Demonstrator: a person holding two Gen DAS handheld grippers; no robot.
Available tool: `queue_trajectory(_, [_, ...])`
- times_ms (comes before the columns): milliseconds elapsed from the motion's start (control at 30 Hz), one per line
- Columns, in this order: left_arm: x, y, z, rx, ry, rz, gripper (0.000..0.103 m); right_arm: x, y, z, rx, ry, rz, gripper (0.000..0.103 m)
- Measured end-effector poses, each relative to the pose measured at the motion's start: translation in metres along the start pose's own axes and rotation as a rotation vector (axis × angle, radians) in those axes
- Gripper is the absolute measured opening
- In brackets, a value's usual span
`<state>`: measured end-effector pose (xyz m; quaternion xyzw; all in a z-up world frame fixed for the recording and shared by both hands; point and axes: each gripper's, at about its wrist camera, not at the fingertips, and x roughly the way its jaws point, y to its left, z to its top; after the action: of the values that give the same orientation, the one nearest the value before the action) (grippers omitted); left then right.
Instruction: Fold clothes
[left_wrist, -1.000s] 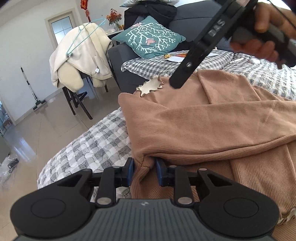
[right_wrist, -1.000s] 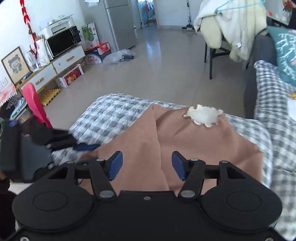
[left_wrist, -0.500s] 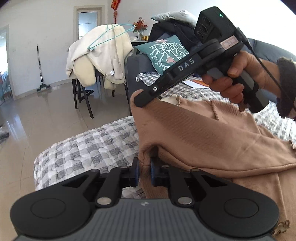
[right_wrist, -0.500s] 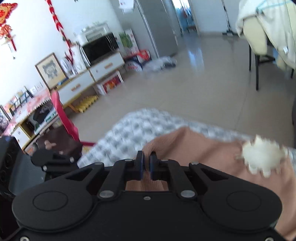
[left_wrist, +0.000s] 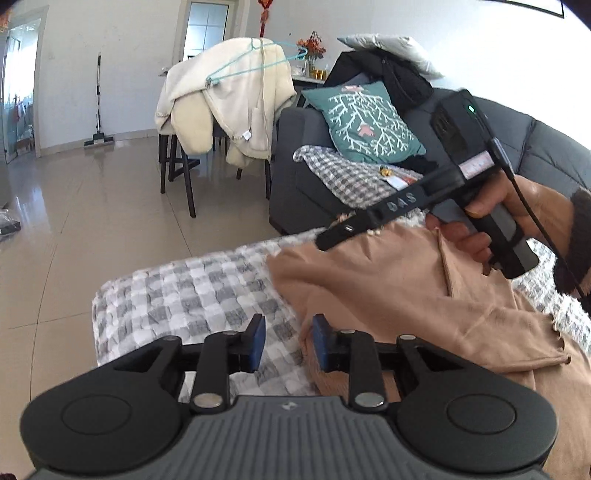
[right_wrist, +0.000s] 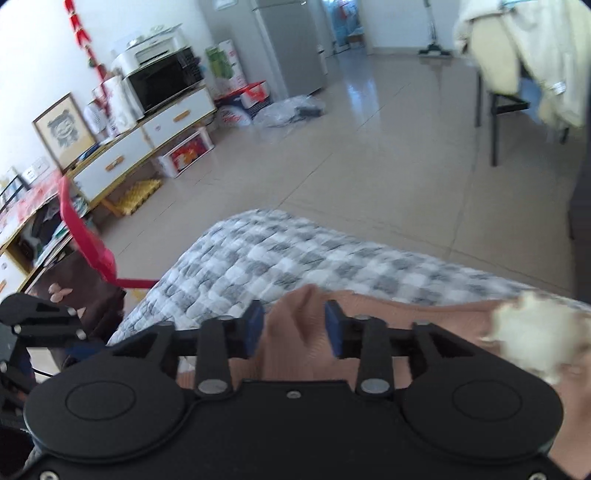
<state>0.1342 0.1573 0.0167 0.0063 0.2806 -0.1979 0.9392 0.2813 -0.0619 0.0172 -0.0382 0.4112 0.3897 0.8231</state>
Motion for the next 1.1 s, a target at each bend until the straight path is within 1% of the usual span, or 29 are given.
queue_trajectory(33, [0.004, -0.003, 0.008, 0.023, 0.004, -0.008, 0.028, -0.018, -0.005, -0.003, 0.02, -0.001, -0.037, 0.044])
queue_trajectory(100, [0.015, -0.008, 0.021, 0.068, 0.015, -0.019, 0.028, -0.041, -0.011, -0.013, 0.052, -0.014, -0.092, 0.047])
queue_trajectory(167, [0.032, -0.011, 0.029, 0.098, 0.035, -0.02, 0.028, -0.078, -0.013, -0.04, 0.074, -0.037, -0.204, 0.049])
queue_trajectory(200, [0.043, -0.011, 0.032, 0.097, 0.045, -0.037, 0.028, -0.089, -0.012, -0.05, 0.078, -0.044, -0.244, 0.049])
queue_trajectory(333, [0.083, -0.011, 0.039, 0.072, 0.083, -0.12, 0.028, -0.139, -0.004, -0.113, 0.151, -0.036, -0.382, 0.049])
queue_trajectory(367, [0.094, -0.011, 0.037, 0.068, 0.095, -0.12, 0.028, -0.142, 0.0, -0.122, 0.16, -0.029, -0.398, 0.049])
queue_trajectory(433, [0.115, -0.011, 0.03, 0.057, 0.128, -0.091, 0.028, -0.149, 0.005, -0.141, 0.168, -0.01, -0.423, 0.049])
queue_trajectory(467, [0.12, -0.009, 0.026, 0.045, 0.132, -0.086, 0.03, -0.149, 0.006, -0.152, 0.176, 0.009, -0.432, 0.049])
queue_trajectory(533, [0.13, -0.004, 0.017, 0.018, 0.118, -0.083, 0.03, -0.148, 0.009, -0.175, 0.196, 0.047, -0.449, 0.049])
queue_trajectory(567, [0.128, -0.005, 0.016, 0.019, 0.104, -0.075, 0.03, -0.145, 0.01, -0.181, 0.198, 0.062, -0.448, 0.049])
queue_trajectory(633, [0.119, -0.007, 0.017, -0.001, 0.099, -0.052, 0.03, -0.14, 0.014, -0.193, 0.177, 0.066, -0.466, 0.047])
queue_trajectory(700, [0.096, -0.011, 0.019, -0.028, 0.082, -0.033, 0.028, -0.141, 0.018, -0.199, 0.176, 0.059, -0.48, 0.047])
queue_trajectory(733, [0.082, -0.013, 0.016, -0.026, 0.052, -0.045, 0.028, -0.146, 0.02, -0.199, 0.189, 0.05, -0.483, 0.047])
queue_trajectory(800, [0.057, -0.019, 0.012, -0.021, 0.002, -0.069, 0.028, -0.155, 0.027, -0.198, 0.176, 0.032, -0.492, 0.047])
queue_trajectory(833, [0.052, -0.022, 0.008, -0.011, 0.005, -0.074, 0.028, -0.159, 0.031, -0.197, 0.166, 0.02, -0.498, 0.047])
queue_trajectory(900, [0.048, -0.031, -0.005, 0.02, 0.048, -0.065, 0.029, -0.168, 0.038, -0.197, 0.161, -0.004, -0.495, 0.047])
queue_trajectory(933, [0.054, -0.033, -0.011, 0.028, 0.09, -0.03, 0.026, -0.169, 0.04, -0.198, 0.167, -0.008, -0.488, 0.047])
queue_trajectory(967, [0.057, -0.033, -0.02, 0.03, 0.104, 0.01, 0.021, -0.169, 0.041, -0.2, 0.168, -0.007, -0.489, 0.047])
queue_trajectory(1000, [0.056, -0.031, -0.025, 0.007, 0.086, 0.029, 0.02, -0.166, 0.041, -0.204, 0.172, 0.006, -0.503, 0.048])
queue_trajectory(1033, [0.054, -0.03, -0.024, -0.026, 0.086, 0.036, 0.02, -0.164, 0.041, -0.207, 0.176, 0.016, -0.514, 0.047])
queue_trajectory(1067, [0.049, -0.032, -0.021, -0.059, 0.096, 0.048, 0.02, -0.161, 0.041, -0.213, 0.179, 0.032, -0.536, 0.047])
queue_trajectory(1100, [0.042, -0.036, -0.016, -0.088, 0.117, 0.061, 0.024, -0.158, 0.041, -0.219, 0.182, 0.05, -0.559, 0.048])
